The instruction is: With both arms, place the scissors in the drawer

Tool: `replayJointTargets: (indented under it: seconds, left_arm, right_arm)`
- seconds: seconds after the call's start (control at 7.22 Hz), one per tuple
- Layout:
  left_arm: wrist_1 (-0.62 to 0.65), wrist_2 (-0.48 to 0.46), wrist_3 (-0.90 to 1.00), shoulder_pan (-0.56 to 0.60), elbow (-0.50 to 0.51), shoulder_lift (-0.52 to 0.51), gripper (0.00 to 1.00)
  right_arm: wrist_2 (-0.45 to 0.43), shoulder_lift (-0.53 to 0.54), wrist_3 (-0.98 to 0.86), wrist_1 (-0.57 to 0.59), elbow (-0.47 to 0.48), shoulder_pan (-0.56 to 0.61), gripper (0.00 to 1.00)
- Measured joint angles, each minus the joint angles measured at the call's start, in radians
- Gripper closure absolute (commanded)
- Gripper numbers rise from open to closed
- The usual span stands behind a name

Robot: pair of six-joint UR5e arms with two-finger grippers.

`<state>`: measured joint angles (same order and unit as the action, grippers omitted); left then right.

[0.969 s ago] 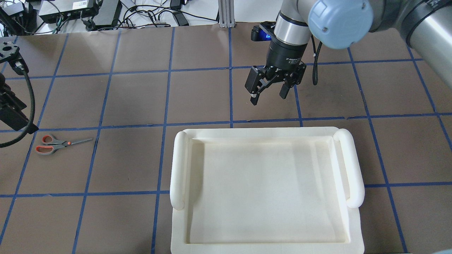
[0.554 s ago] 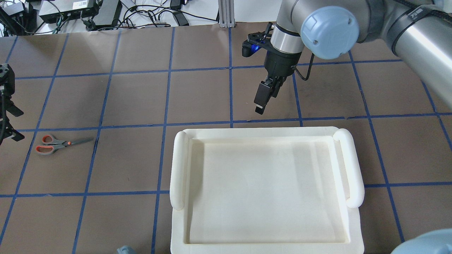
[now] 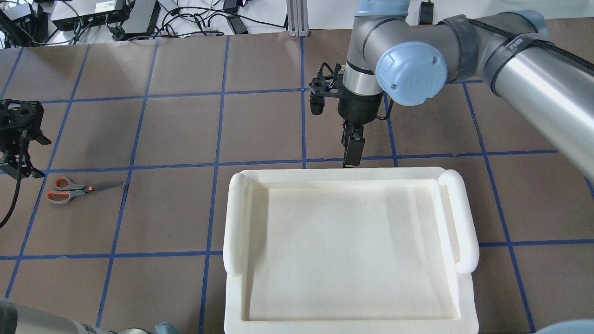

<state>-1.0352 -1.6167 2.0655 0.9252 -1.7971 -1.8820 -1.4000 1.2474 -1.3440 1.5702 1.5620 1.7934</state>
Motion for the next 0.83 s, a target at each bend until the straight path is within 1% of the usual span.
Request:
replayJointTargets:
  seconds: [0.14,0.28,0.42,0.55,0.69,0.83]
  left_arm:
    - [0.072,0.002,0.012,-0.001,-0.036,-0.018,0.03]
    - [0.101,0.007,0.035,-0.001,-0.052,-0.031,0.03]
    - [0.111,0.011,0.069,-0.002,-0.058,-0.044,0.00]
    - [0.118,0.011,0.085,-0.004,-0.056,-0.057,0.00]
    - [0.130,0.011,0.076,-0.004,-0.036,-0.070,0.00]
    - [0.138,0.009,0.052,-0.005,-0.004,-0.085,0.00]
  right_arm:
    - [-0.011,-0.002,-0.024,0.003,0.002,0.023,0.06]
    - [-0.016,-0.004,-0.038,0.008,0.005,0.035,0.10]
    - [-0.018,-0.009,-0.044,0.016,0.009,0.040,0.11]
    - [-0.017,-0.013,-0.044,0.021,0.012,0.042,0.11]
    - [-0.016,-0.017,-0.041,0.023,0.014,0.045,0.14]
    - [-0.016,-0.020,-0.034,0.025,0.014,0.057,0.15]
